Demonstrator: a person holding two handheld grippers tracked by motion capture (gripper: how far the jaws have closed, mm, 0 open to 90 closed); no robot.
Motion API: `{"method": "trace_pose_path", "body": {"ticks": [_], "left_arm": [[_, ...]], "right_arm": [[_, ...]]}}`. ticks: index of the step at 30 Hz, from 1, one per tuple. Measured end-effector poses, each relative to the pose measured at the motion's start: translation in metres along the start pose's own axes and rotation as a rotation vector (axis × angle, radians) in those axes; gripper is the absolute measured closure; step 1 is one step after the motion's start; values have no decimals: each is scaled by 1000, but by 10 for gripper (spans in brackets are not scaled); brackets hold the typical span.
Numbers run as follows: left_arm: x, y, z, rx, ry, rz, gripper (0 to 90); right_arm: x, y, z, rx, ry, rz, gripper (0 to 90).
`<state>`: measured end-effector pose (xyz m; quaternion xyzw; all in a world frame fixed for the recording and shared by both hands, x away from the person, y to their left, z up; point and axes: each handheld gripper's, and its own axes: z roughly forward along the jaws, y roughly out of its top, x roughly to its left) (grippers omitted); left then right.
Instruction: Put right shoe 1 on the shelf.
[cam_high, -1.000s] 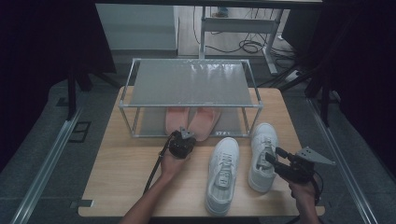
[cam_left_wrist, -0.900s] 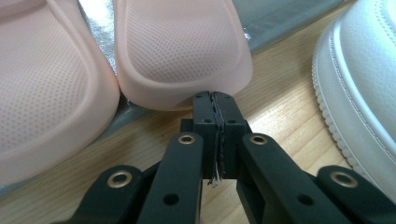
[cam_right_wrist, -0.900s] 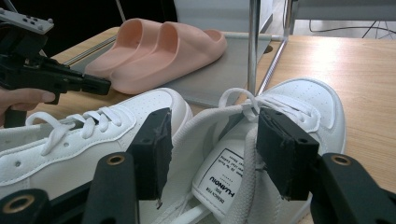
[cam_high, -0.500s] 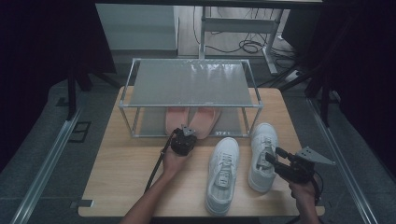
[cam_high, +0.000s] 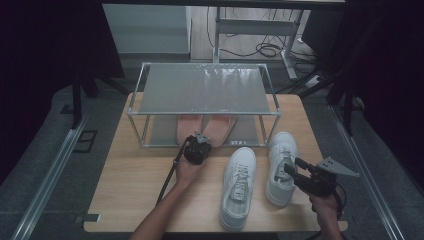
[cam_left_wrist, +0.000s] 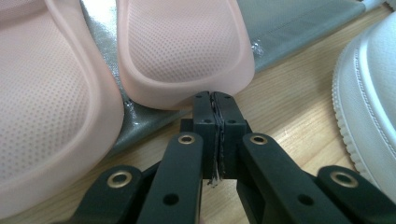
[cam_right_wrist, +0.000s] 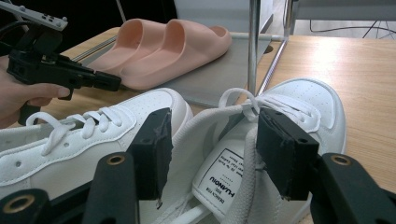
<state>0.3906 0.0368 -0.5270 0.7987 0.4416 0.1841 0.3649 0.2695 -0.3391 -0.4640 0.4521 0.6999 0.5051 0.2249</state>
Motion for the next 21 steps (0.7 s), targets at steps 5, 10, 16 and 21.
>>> {"method": "trace_pose_path", "body": {"ticks": [5,10,16,21], "left_arm": [[0,2,3,1,5,-8,891],[0,5,6,3,12,-9,890],[2,4,9,-3,19,-25,892],[2,4,4,-4,18,-15,887]], "right_arm": [[0,0,0,0,0,0,461],[0,0,0,1,0,1,461],[0,0,0,0,1,1,461],[0,0,0,0,-1,1,461]]}}
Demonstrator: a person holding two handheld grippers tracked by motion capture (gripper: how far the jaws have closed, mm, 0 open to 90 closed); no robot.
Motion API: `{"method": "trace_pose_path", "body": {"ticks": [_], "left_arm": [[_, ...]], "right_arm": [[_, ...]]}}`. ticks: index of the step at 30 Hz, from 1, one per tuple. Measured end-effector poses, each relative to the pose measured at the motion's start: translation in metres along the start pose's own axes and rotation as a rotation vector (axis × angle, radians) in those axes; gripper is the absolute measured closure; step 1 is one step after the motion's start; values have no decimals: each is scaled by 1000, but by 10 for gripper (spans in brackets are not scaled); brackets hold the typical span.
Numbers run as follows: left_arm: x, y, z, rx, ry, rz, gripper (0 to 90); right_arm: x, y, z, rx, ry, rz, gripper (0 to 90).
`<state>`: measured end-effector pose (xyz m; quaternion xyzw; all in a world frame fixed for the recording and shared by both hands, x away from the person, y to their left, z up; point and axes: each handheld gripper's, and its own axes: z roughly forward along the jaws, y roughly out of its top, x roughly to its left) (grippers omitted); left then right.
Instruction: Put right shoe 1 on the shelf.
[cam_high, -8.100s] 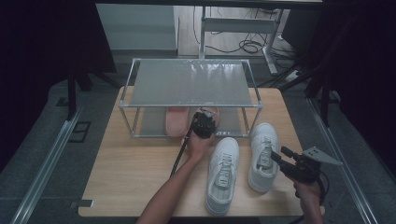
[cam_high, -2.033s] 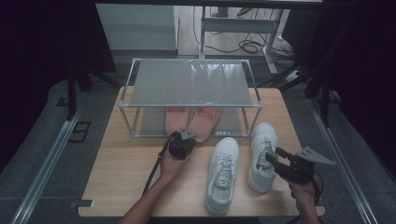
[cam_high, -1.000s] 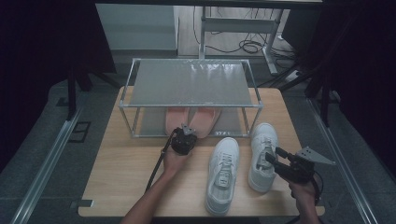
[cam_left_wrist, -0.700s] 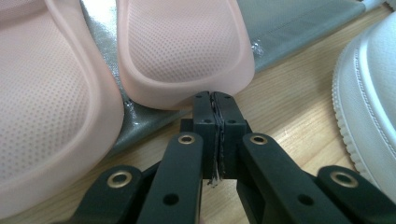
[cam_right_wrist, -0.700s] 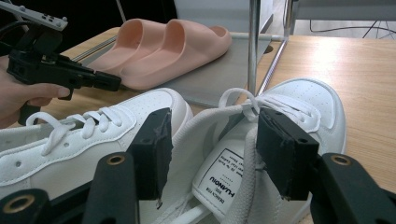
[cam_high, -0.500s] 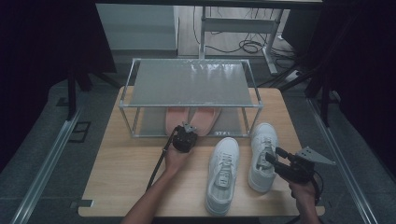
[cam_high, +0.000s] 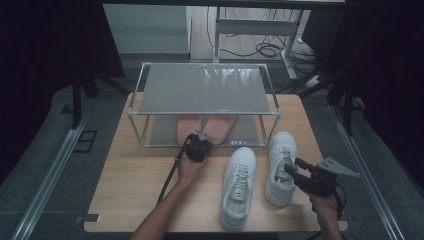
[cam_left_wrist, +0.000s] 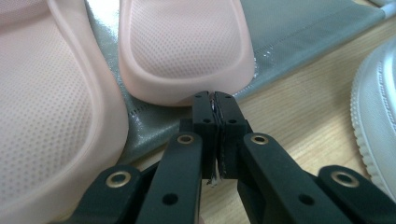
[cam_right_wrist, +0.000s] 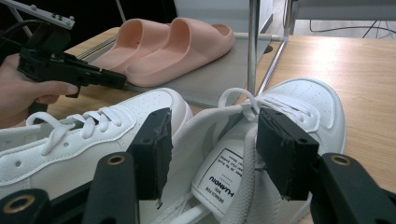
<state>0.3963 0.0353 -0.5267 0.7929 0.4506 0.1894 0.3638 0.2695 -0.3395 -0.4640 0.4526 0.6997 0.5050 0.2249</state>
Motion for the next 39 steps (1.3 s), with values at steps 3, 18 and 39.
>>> {"method": "trace_pose_path", "body": {"ticks": [3,18,39], "left_arm": [[4,-2,-11,-20,-6,-14,888],[50,-28,-57,-67,53,-80,888],[92,-40,-42,-40,112,-209,900]], "right_arm": [[0,0,0,0,1,1,461],[1,0,1,1,-4,-2,461],[1,0,1,0,-1,-1,462]]}}
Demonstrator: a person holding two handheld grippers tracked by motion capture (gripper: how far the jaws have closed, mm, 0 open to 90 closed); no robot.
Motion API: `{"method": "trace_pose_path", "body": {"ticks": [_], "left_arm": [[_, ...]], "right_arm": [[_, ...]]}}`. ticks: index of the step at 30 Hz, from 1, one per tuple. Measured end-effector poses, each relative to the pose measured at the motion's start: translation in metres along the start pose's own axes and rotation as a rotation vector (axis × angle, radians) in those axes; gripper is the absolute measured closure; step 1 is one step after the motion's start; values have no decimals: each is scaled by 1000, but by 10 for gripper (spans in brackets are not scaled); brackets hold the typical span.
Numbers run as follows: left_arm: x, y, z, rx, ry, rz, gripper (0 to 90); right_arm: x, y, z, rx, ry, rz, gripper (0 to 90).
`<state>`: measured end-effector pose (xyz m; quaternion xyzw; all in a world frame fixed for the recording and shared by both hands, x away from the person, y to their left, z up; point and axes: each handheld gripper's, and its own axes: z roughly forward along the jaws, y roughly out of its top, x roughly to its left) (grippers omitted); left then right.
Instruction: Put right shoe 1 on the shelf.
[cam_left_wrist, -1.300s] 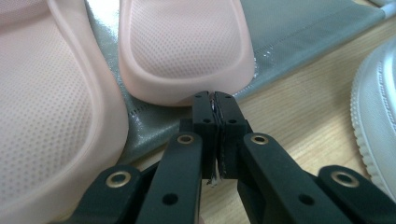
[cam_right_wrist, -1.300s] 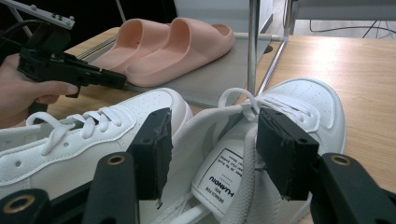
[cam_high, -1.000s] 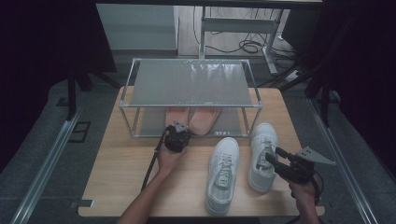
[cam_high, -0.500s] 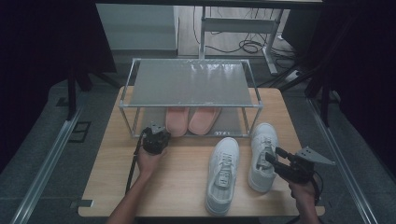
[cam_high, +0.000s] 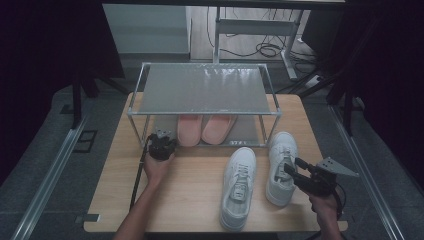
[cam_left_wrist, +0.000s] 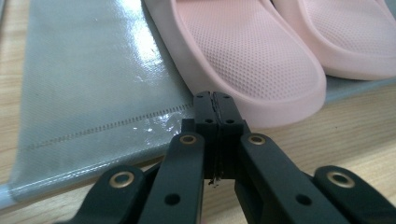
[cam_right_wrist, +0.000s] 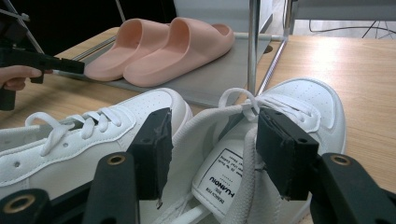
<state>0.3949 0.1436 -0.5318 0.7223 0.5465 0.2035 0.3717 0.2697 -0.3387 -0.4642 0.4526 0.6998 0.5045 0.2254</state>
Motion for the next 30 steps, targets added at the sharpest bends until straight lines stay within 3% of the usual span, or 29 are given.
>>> {"method": "trace_pose_path", "body": {"ticks": [30], "left_arm": [[-17,4,11,6,-43,3,900]], "right_arm": [[0,0,0,1,-2,-1,462]]}}
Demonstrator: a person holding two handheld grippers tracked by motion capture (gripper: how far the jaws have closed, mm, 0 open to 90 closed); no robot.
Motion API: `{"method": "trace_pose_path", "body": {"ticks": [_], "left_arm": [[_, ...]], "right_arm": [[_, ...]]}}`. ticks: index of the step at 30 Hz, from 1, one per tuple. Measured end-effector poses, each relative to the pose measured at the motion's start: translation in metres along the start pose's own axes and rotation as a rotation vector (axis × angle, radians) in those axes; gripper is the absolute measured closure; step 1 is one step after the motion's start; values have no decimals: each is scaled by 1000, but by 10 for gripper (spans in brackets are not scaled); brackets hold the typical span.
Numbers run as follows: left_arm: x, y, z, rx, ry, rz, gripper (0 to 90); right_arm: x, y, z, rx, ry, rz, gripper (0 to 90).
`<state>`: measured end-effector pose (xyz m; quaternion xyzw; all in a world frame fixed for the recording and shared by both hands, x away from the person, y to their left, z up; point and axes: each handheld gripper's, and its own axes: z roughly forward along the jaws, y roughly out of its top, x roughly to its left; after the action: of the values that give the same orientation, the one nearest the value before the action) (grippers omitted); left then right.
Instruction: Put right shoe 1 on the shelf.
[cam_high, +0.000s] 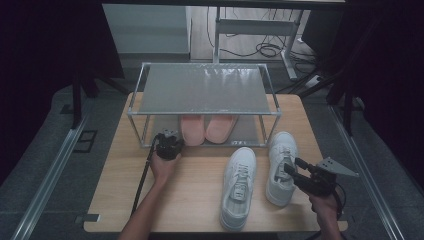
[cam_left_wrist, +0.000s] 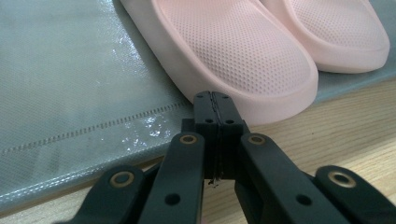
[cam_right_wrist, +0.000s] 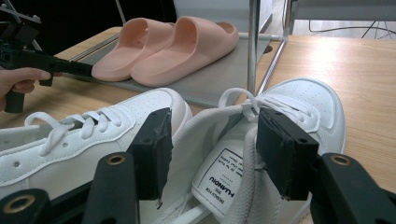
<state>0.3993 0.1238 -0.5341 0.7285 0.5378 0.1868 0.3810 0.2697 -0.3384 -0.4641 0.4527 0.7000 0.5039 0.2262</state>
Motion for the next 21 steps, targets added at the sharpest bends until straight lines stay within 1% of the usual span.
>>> {"method": "trace_pose_path", "body": {"ticks": [8,21], "left_arm": [[-6,1,2,2,-11,8,900],[-8,1,3,-1,-20,6,900]], "right_arm": [[0,0,0,0,0,0,462],[0,0,0,0,0,0,461]]}}
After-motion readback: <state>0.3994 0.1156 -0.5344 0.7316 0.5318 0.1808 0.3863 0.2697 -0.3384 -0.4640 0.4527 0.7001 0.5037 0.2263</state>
